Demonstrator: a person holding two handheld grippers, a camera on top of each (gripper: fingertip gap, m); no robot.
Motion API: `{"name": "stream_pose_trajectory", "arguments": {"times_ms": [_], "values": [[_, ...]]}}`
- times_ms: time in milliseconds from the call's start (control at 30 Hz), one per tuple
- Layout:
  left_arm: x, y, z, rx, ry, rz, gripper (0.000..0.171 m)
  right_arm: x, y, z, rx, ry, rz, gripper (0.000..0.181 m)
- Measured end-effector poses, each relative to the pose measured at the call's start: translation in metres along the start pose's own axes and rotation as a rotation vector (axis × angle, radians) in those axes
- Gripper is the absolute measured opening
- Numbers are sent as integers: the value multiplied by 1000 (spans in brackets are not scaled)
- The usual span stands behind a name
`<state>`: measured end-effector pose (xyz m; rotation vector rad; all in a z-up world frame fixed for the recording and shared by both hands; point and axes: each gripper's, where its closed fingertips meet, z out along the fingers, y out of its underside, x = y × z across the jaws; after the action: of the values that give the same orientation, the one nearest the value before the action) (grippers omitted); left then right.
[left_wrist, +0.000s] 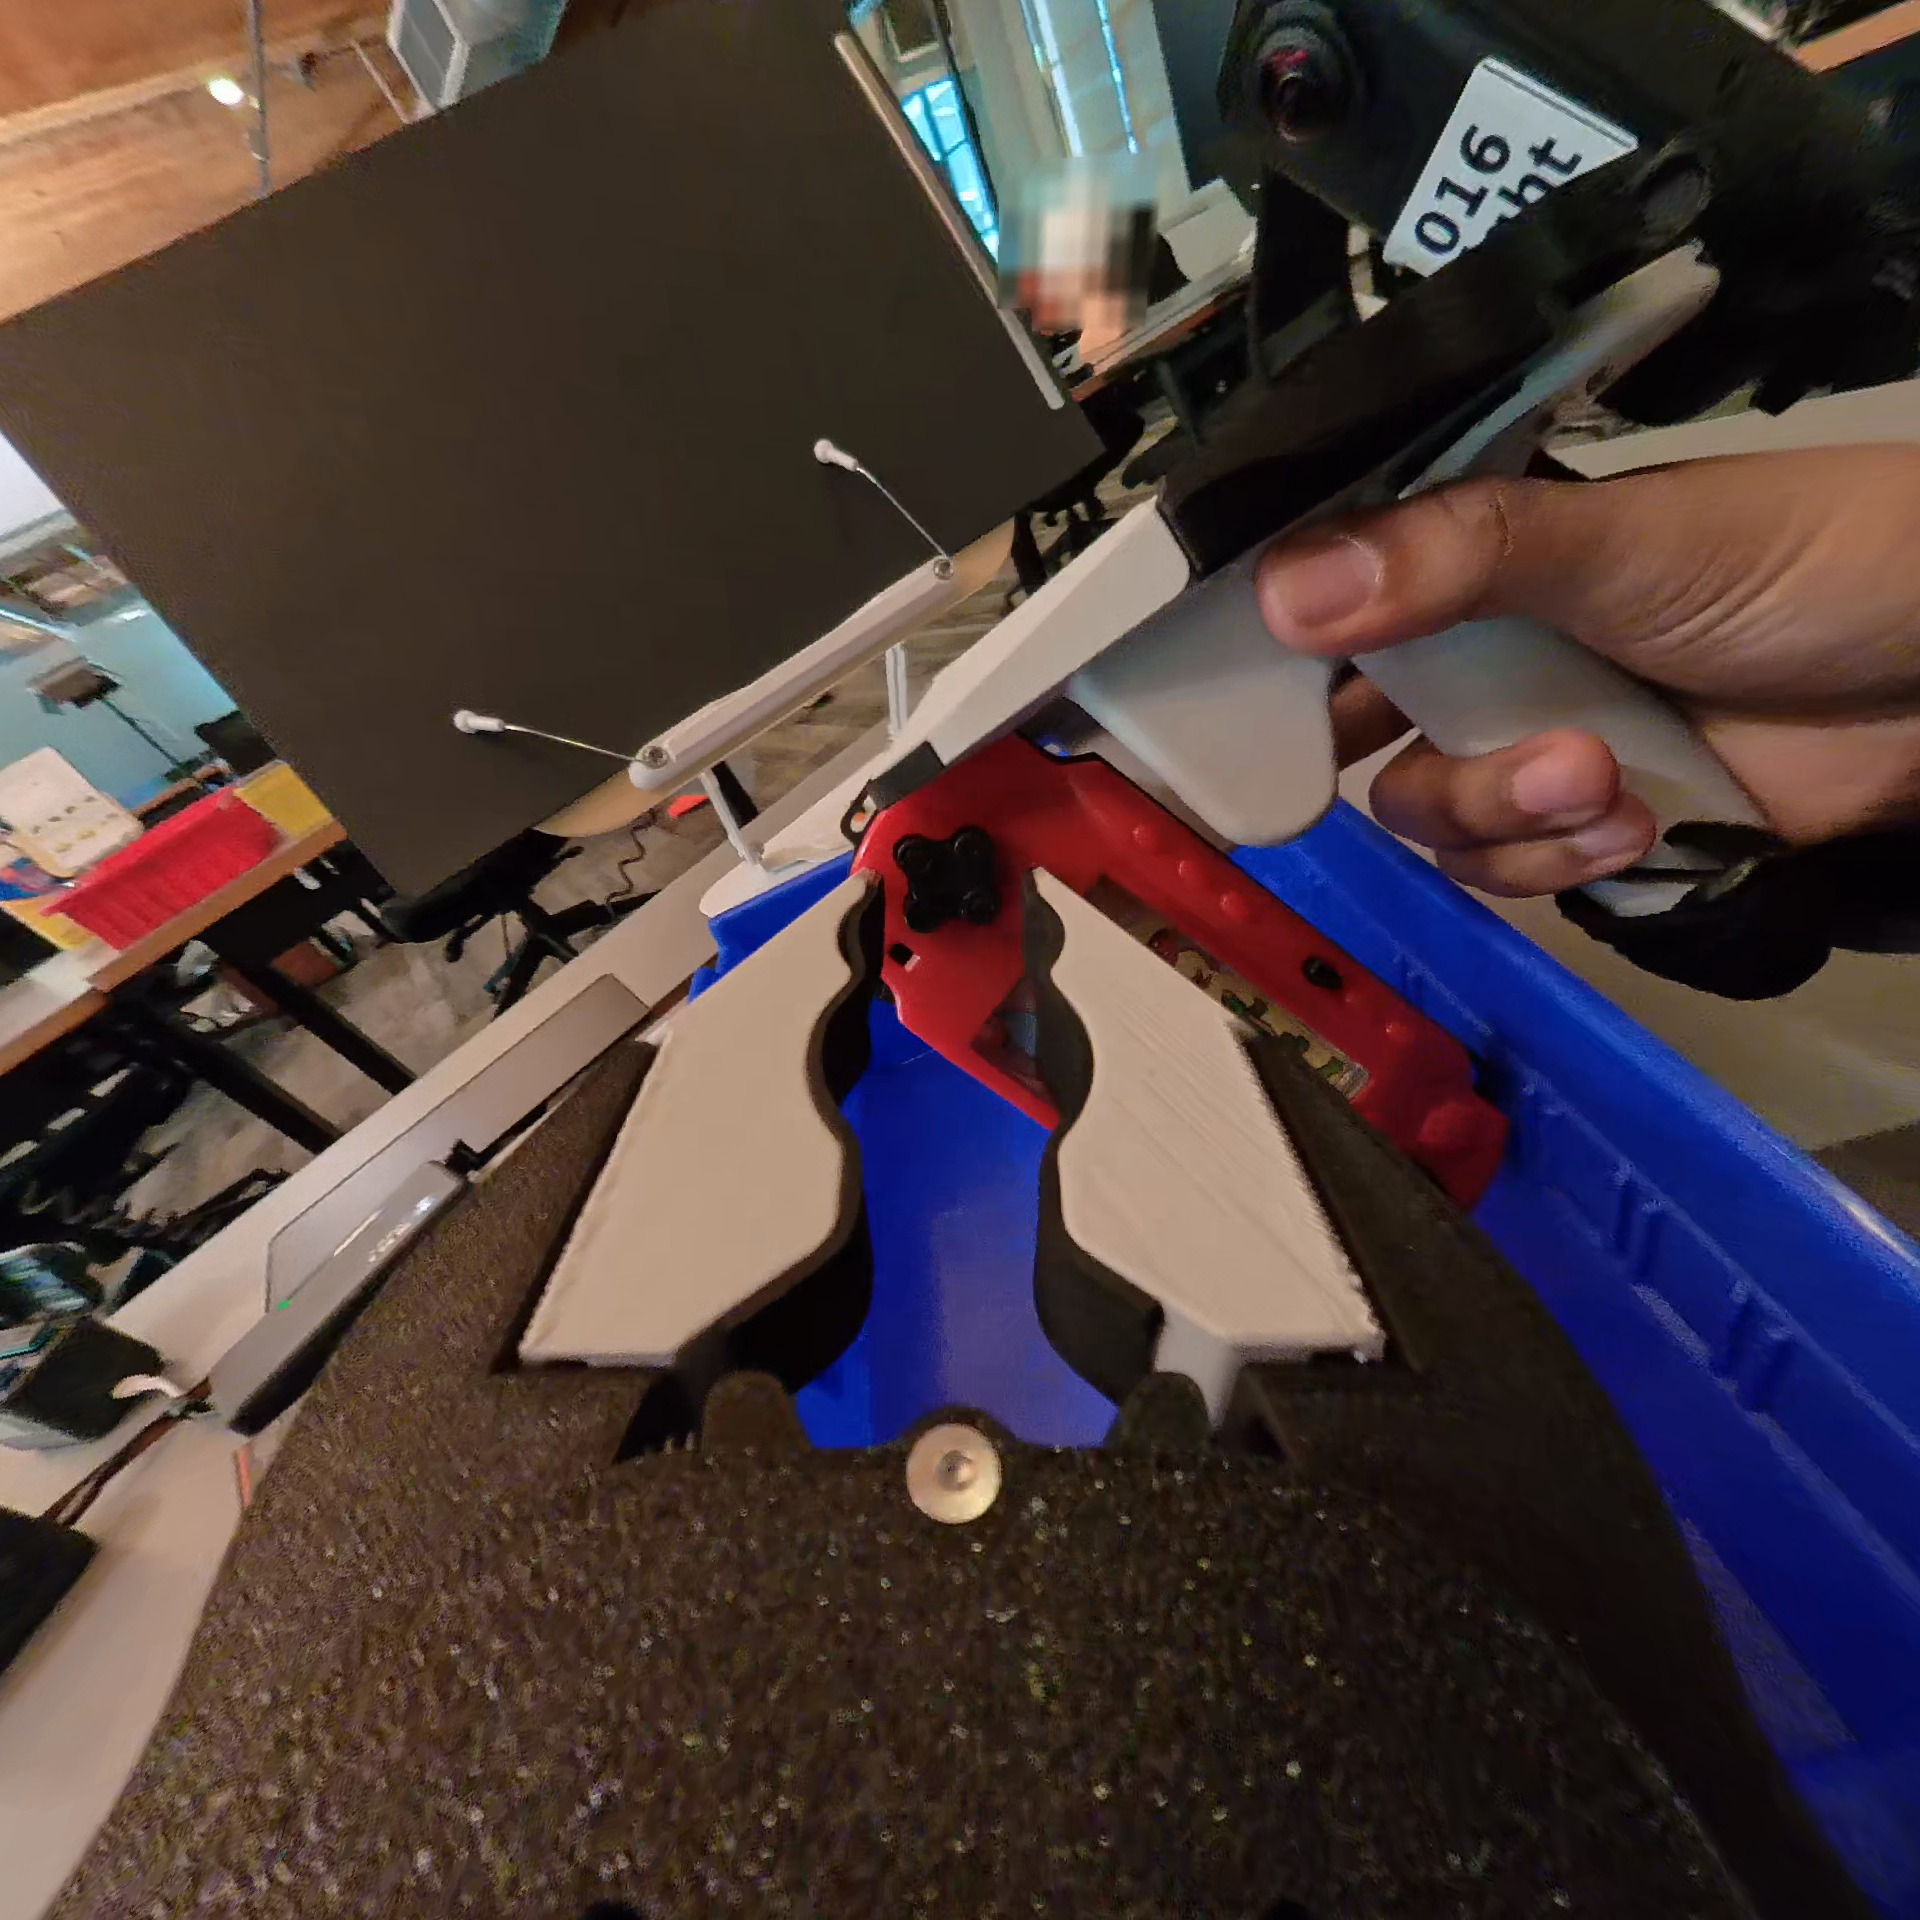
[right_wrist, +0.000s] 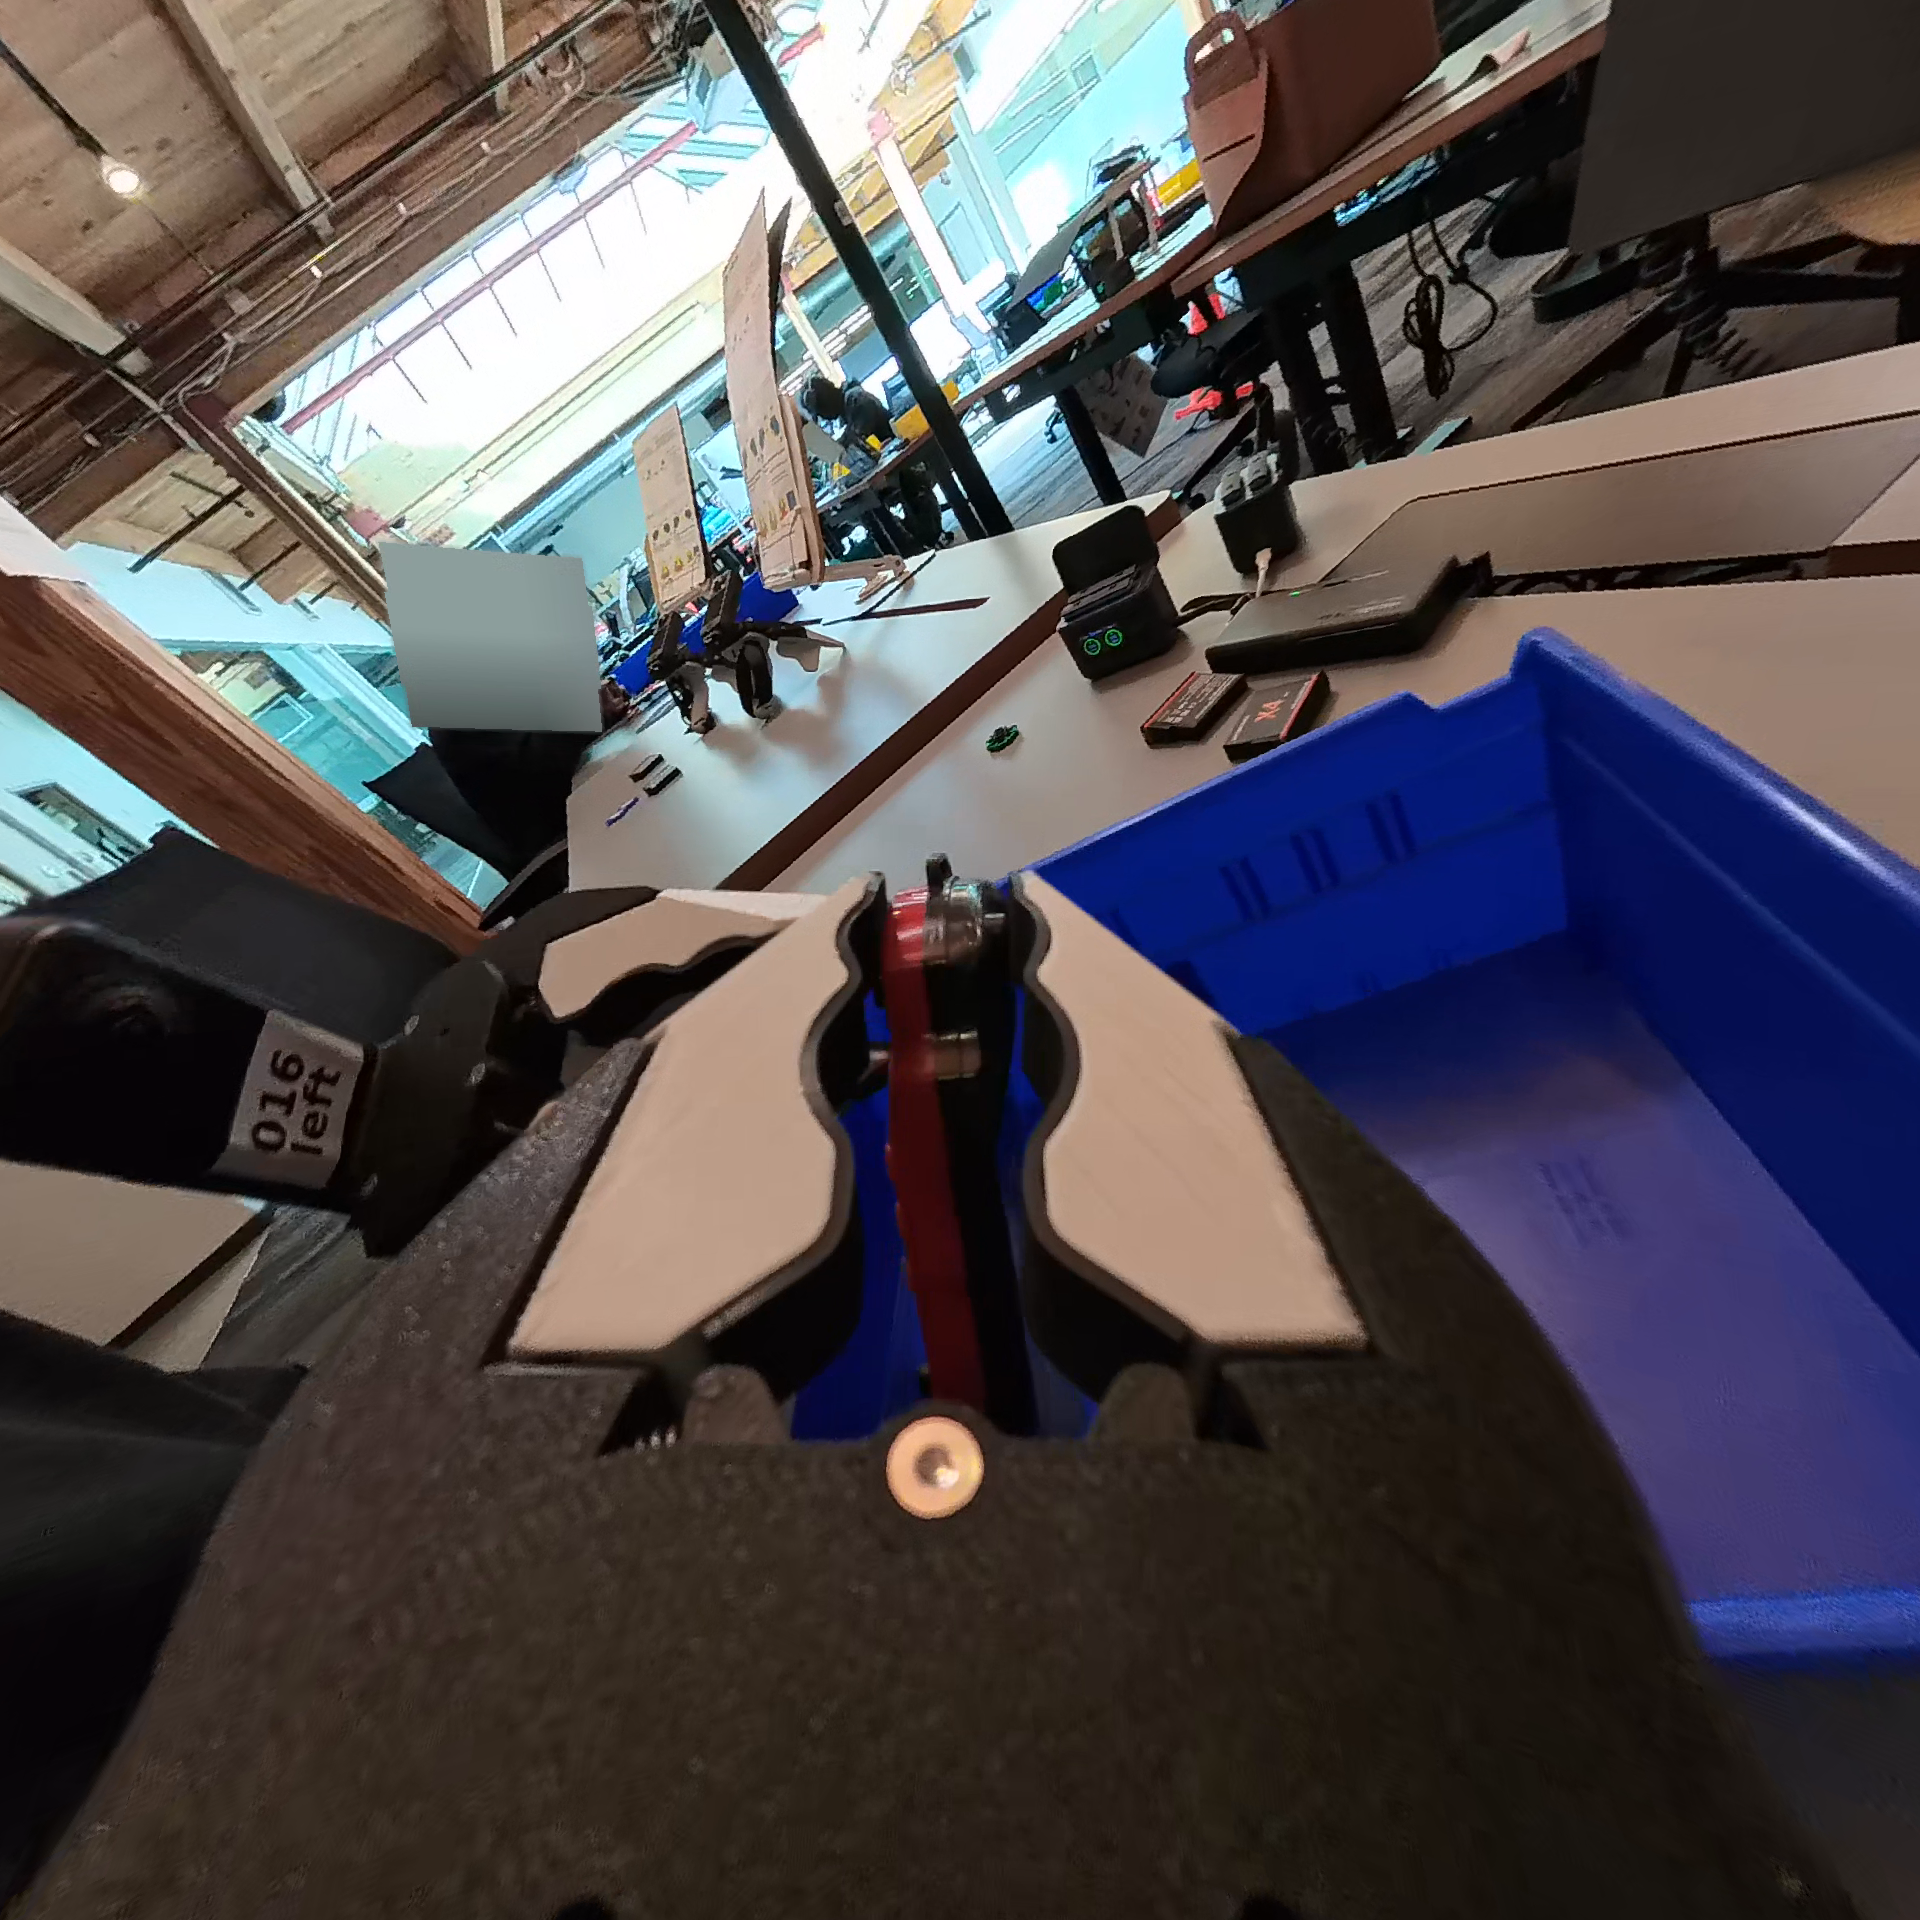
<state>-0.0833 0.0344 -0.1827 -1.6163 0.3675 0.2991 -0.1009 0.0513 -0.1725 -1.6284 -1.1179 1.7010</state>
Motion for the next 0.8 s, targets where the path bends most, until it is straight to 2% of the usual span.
{"name": "stream_pose_trajectory", "arguments": {"times_ms": [367, 633, 800], "values": [[0, 6, 4, -36, 17, -51, 17, 4, 7, 0, -62, 62, -90, 23], [1, 7, 4, -62, 44, -69, 14, 5, 7, 0, -56, 39, -39, 23], [2, 6, 6, -56, 15, -12, 14, 6, 4, -2, -27, 43, -22, 22]]}}
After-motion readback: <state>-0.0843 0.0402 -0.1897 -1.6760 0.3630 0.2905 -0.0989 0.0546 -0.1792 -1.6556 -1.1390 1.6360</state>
